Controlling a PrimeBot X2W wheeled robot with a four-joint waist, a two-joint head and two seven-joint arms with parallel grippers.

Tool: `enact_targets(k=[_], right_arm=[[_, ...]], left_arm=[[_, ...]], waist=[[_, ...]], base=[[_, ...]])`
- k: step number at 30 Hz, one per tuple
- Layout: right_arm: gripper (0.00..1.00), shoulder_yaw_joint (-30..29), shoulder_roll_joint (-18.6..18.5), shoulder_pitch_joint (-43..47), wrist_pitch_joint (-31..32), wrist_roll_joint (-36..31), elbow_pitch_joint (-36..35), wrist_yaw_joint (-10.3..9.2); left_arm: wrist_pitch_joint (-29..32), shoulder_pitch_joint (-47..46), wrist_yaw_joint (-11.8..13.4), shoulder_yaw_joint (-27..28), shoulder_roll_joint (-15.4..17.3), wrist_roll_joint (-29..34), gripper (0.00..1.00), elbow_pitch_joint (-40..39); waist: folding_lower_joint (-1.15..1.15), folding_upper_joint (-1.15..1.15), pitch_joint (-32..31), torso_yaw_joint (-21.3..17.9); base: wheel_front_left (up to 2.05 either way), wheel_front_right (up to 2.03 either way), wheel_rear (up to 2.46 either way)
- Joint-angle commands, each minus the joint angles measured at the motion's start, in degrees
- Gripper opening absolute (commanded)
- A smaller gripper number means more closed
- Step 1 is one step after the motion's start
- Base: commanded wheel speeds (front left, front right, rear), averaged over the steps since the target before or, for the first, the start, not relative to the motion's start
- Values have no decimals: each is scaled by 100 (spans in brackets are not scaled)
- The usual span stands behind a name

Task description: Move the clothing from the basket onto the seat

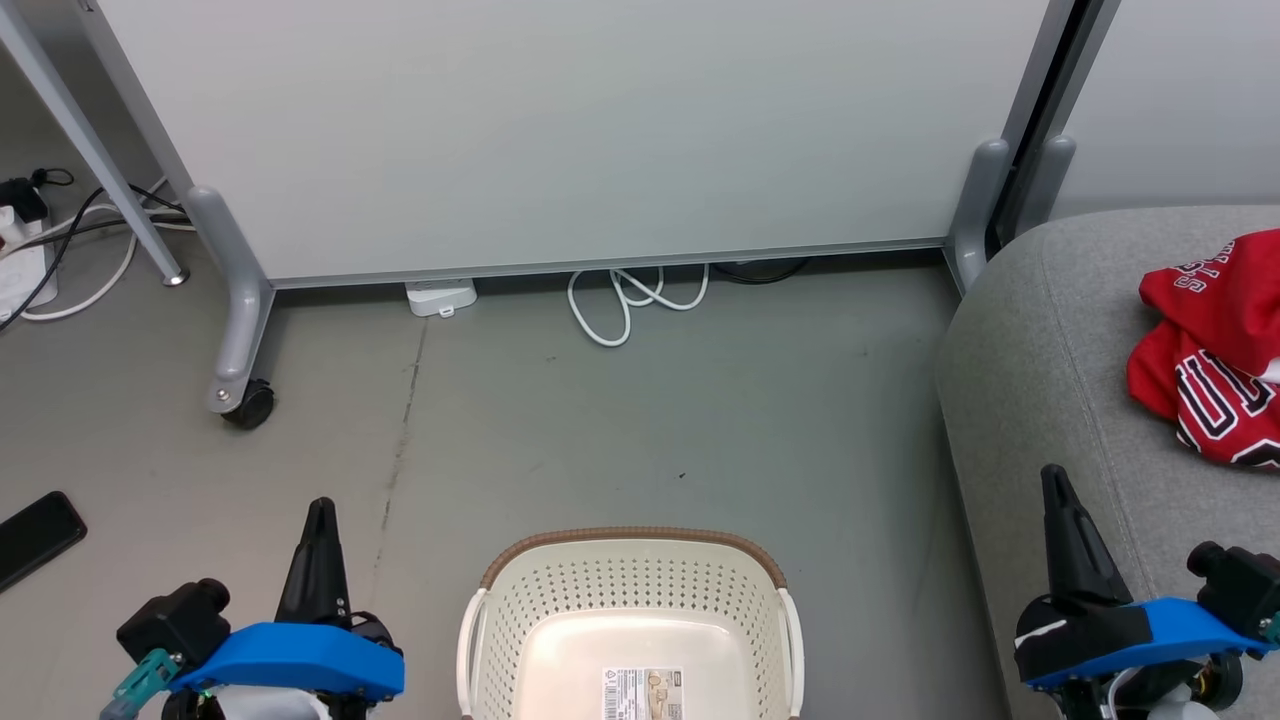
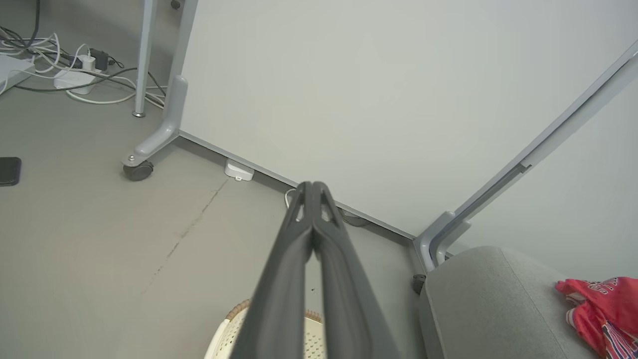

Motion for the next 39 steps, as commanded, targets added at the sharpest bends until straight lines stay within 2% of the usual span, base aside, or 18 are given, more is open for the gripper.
enact_targets(k=[1, 18, 39], right_arm=[[0, -20, -13, -98, 40, 198, -90, 0], [0, -79, -14, -135, 403, 1658, -82, 1], [0, -140, -15, -178, 781, 3144, -69, 2]], left_arm=[[33, -145, -33, 53, 10, -187, 0, -110], [390, -175, -59, 204, 8, -1606, 0, -225], [759, -201, -95, 360, 6, -3046, 0, -336]], waist=[[0, 0, -2, -4], [0, 0, -42, -82], [-1, 0, -91, -179]], base=[[0, 0, 0], [0, 0, 0], [0, 0, 0]])
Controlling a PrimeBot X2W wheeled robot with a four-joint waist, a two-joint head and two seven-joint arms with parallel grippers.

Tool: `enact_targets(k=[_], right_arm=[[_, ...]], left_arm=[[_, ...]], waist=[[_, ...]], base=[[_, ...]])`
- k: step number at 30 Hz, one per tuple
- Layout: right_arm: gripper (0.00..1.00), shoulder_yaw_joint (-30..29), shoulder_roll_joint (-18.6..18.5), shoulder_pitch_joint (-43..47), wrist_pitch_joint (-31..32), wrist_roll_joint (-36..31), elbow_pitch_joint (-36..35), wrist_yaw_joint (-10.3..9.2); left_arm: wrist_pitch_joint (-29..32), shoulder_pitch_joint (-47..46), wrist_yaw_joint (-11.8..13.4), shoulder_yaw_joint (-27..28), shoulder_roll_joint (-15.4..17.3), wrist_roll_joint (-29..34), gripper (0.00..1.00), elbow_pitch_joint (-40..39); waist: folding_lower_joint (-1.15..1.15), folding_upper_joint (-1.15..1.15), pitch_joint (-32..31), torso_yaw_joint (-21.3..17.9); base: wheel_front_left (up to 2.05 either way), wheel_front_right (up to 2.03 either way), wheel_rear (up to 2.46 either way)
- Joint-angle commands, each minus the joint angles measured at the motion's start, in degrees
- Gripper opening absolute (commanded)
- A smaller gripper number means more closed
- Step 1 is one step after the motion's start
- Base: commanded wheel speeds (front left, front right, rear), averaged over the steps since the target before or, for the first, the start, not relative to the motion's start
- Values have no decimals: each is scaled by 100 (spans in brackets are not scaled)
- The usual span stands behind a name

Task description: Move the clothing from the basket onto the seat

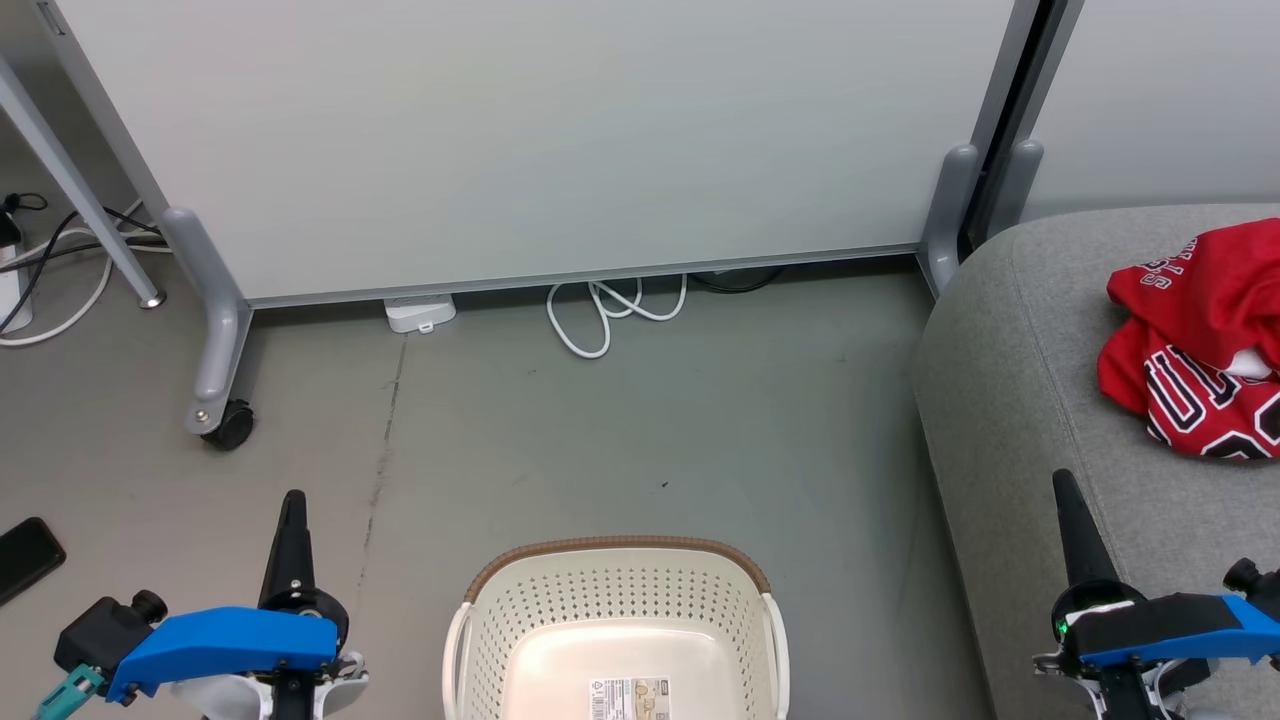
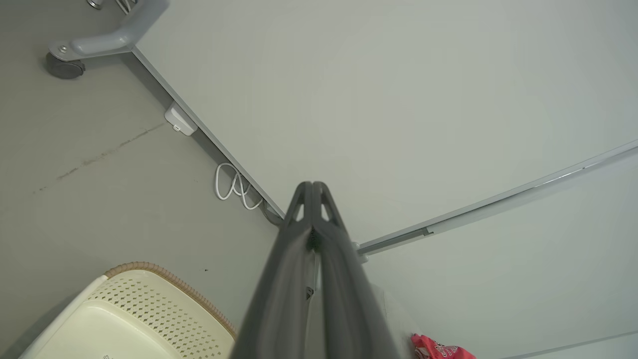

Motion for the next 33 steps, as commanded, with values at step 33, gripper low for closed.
enact_targets(k=[33], right_arm=[[0, -88, -16, -178, 486, 1890, -39, 3]], left_arm=[[471, -152, -75, 226, 4, -1820, 0, -204]], waist=[[-1, 0, -76, -149]], base=[[0, 0, 0]])
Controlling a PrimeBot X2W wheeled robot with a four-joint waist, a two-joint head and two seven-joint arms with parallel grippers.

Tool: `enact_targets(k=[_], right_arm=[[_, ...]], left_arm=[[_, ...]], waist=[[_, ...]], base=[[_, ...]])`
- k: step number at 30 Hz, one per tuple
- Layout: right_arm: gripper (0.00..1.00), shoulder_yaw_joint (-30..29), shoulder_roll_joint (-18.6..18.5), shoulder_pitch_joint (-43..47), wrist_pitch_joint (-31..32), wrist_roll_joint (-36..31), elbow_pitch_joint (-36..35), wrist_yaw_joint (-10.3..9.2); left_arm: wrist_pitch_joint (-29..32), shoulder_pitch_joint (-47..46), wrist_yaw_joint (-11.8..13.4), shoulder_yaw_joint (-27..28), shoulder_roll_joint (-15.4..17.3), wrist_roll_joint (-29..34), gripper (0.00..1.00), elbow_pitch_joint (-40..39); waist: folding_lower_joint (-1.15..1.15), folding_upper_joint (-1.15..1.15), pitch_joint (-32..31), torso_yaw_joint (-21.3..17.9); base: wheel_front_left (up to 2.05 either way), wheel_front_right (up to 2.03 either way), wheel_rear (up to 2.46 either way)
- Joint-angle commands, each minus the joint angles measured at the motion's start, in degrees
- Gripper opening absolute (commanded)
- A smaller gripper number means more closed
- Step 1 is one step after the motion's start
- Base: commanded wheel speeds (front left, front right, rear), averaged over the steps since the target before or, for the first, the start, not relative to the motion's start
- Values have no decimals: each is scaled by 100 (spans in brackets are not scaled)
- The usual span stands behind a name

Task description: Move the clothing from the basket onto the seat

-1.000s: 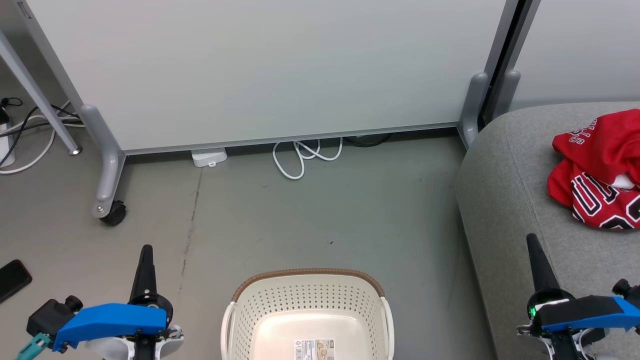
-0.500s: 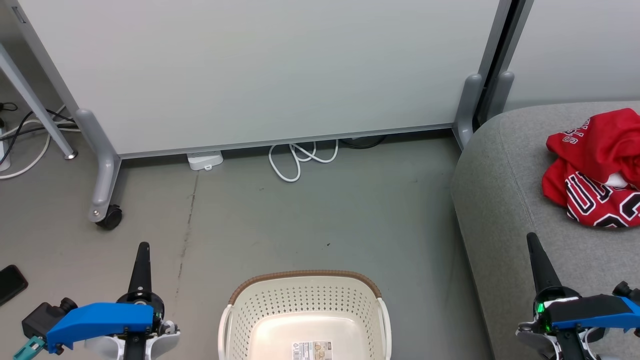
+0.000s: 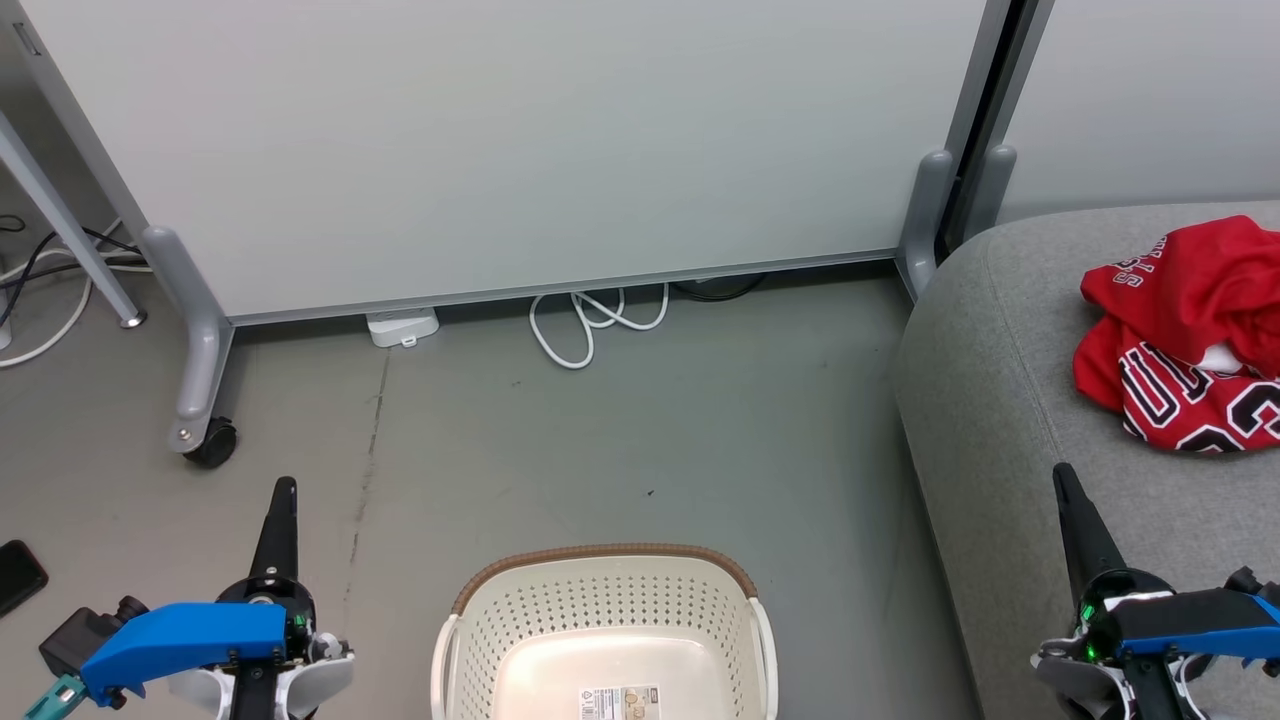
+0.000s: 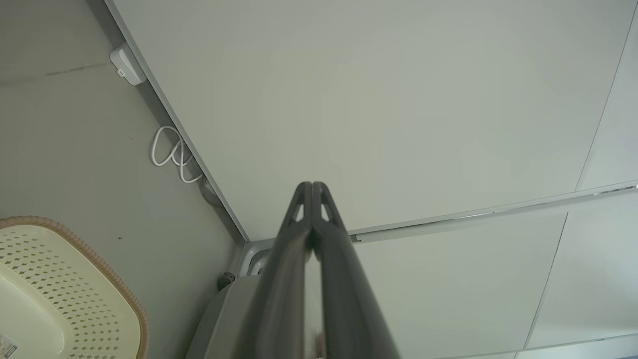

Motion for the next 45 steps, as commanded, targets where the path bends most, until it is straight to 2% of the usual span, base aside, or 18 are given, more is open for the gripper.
enact_targets(k=[1, 31, 45], right_arm=[[0, -12, -15, -110, 21, 111, -36, 3], [0, -66, -16, -128, 347, 1401, -17, 4], [0, -63, -16, -127, 349, 1388, -16, 4]], left_arm=[[23, -93, -27, 39, 2, -86, 0, -54], [346, -109, -65, 169, -1, -1345, 0, -142], [348, -100, -64, 167, -1, -1336, 0, -140]], waist=[[0, 0, -2, -3], [0, 0, -72, -141], [0, 0, -73, -143]], base=[[0, 0, 0], [0, 0, 0], [0, 0, 0]])
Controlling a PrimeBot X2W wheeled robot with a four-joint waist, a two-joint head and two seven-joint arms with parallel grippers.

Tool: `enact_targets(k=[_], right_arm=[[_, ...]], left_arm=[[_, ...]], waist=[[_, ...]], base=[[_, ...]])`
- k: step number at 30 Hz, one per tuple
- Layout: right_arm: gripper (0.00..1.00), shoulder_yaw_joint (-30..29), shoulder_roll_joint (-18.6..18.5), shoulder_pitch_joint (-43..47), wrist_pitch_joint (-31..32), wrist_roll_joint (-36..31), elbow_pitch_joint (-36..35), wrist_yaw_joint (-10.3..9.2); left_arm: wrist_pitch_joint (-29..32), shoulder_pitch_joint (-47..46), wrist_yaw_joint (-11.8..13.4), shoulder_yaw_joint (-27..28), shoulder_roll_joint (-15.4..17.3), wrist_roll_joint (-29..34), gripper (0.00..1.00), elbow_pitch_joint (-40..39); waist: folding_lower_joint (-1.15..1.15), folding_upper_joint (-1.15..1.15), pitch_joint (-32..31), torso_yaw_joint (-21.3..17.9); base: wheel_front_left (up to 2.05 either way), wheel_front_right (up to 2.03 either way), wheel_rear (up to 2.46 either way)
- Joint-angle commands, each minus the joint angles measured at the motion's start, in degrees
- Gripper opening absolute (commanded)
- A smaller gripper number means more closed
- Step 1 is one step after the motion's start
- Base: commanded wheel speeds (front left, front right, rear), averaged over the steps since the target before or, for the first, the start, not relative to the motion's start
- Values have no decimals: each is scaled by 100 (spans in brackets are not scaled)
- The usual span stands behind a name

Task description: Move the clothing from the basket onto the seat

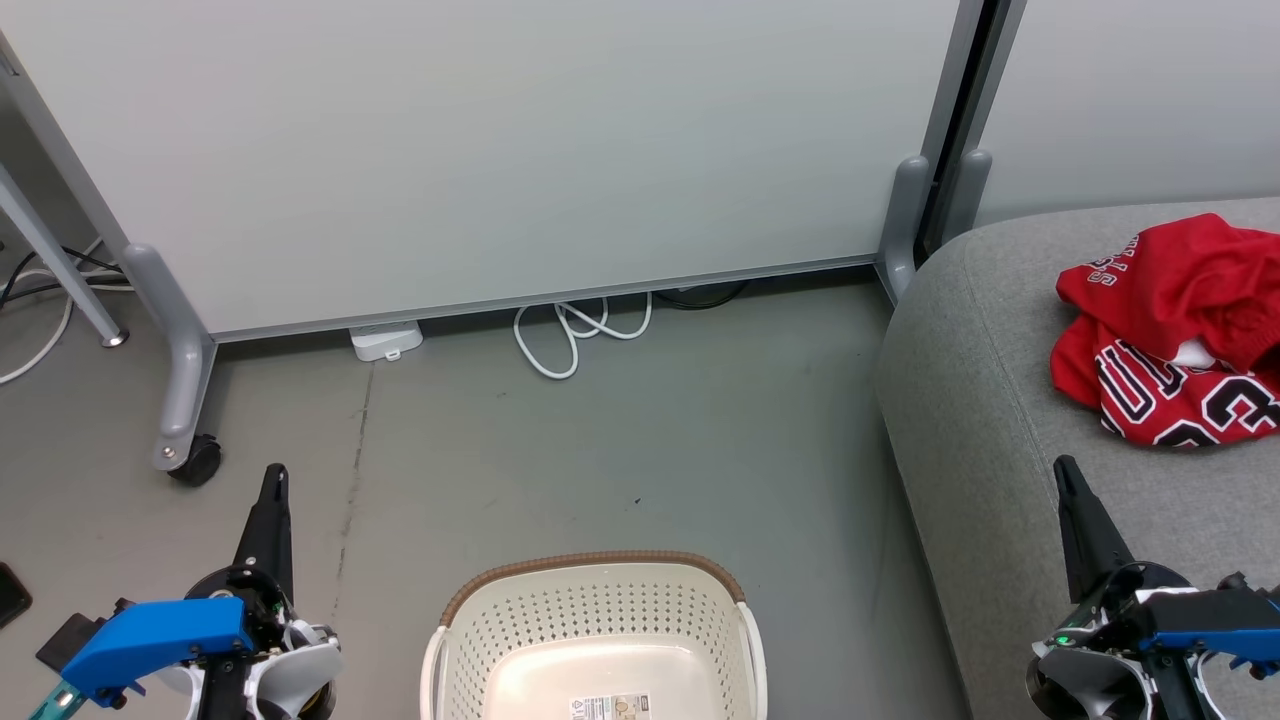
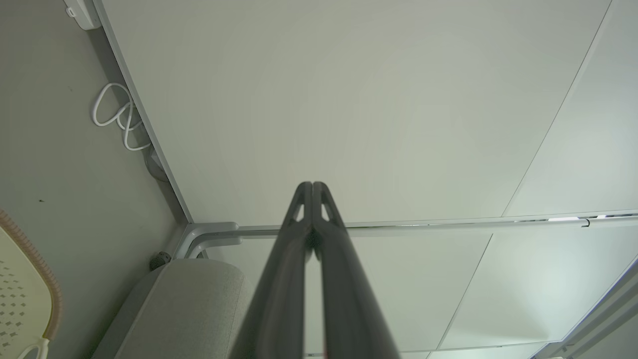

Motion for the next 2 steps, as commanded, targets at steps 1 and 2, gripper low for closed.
enact_targets(k=[1, 2], right_arm=[[0, -7, -15, -77, 19, 14, -14, 4], [0, -7, -15, -77, 19, 14, -14, 4]], left_arm=[[22, -54, -52, 17, -1, -15, 0, -20], [21, -54, -52, 17, -1, -15, 0, -20]], waist=[[1, 0, 0, 0], [1, 0, 0, 0]], base=[[0, 0, 0], [0, 0, 0]])
